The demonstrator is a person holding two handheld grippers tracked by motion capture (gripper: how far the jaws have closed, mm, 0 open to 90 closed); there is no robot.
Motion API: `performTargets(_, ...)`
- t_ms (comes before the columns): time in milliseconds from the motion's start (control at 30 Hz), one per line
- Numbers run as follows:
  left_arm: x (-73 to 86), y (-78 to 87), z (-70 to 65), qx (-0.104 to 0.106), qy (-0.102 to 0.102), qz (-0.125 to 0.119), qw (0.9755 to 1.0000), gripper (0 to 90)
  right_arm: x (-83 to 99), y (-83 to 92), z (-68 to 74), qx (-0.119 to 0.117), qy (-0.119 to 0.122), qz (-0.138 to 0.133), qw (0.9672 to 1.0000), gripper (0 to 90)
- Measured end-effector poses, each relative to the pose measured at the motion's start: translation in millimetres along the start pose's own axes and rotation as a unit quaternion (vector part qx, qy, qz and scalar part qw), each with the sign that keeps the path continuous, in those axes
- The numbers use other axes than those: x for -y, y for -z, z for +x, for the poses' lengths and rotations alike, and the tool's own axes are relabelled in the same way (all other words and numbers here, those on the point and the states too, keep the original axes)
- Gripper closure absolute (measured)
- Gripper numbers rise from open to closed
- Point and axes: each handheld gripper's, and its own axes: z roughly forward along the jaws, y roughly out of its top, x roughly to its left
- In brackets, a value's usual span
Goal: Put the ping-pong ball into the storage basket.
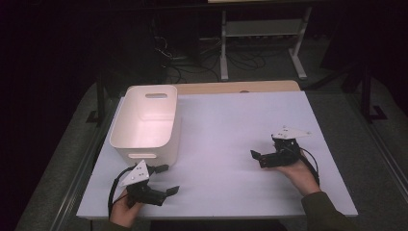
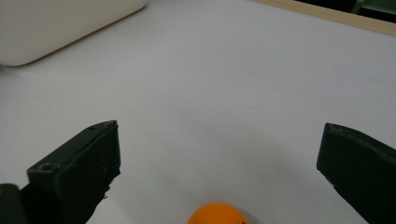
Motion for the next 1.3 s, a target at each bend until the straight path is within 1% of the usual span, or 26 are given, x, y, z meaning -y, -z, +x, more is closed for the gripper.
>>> performTargets(333, -0.1, 0.1, 0.4, 0.000, 0.000, 0.001, 1.0000, 14.2, 2.9, -1.6, -0.4, -0.001, 0.001, 0.008, 1.0000, 0.0)
performTargets(433, 0.0, 0.1, -0.5, 0.000, -0.005, 0.001, 1.0000, 14.2, 5.0, -3.0, 0.0, -0.001, 0.004, 0.012, 0.9999, 0.0)
performTargets(533, 0.0, 0.2, -0.4, 0.000, -0.005, 0.001, 1.0000, 14.2, 5.9, -3.4, 0.1, -0.001, 0.004, 0.014, 0.9999, 0.0)
performTargets(967, 0.0, 0.2, -0.4, 0.000, -0.004, 0.001, 1.0000, 14.2, 11.1, -4.5, -1.9, -0.001, -0.001, 0.024, 0.9997, 0.0)
performTargets(1033, 0.0, 0.3, -0.3, 0.000, -0.004, 0.000, 1.0000, 14.2, 12.9, -5.1, -2.6, -0.001, 0.001, 0.027, 0.9996, 0.0)
performTargets(1067, 0.1, 0.4, -0.6, 0.001, -0.005, -0.001, 1.0000, 14.2, 14.5, -5.7, -2.7, -0.001, 0.000, 0.033, 0.9994, 0.0)
performTargets(1167, 0.0, -0.1, -0.3, 0.000, -0.003, 0.001, 1.0000, 14.1, 15.3, -5.8, -3.2, -0.002, 0.000, 0.033, 0.9994, 0.0)
performTargets(1300, 0.0, 0.0, -0.6, 0.000, -0.007, 0.000, 1.0000, 14.1, 16.9, -4.6, -3.4, -0.003, 0.000, 0.035, 0.9994, 0.0)
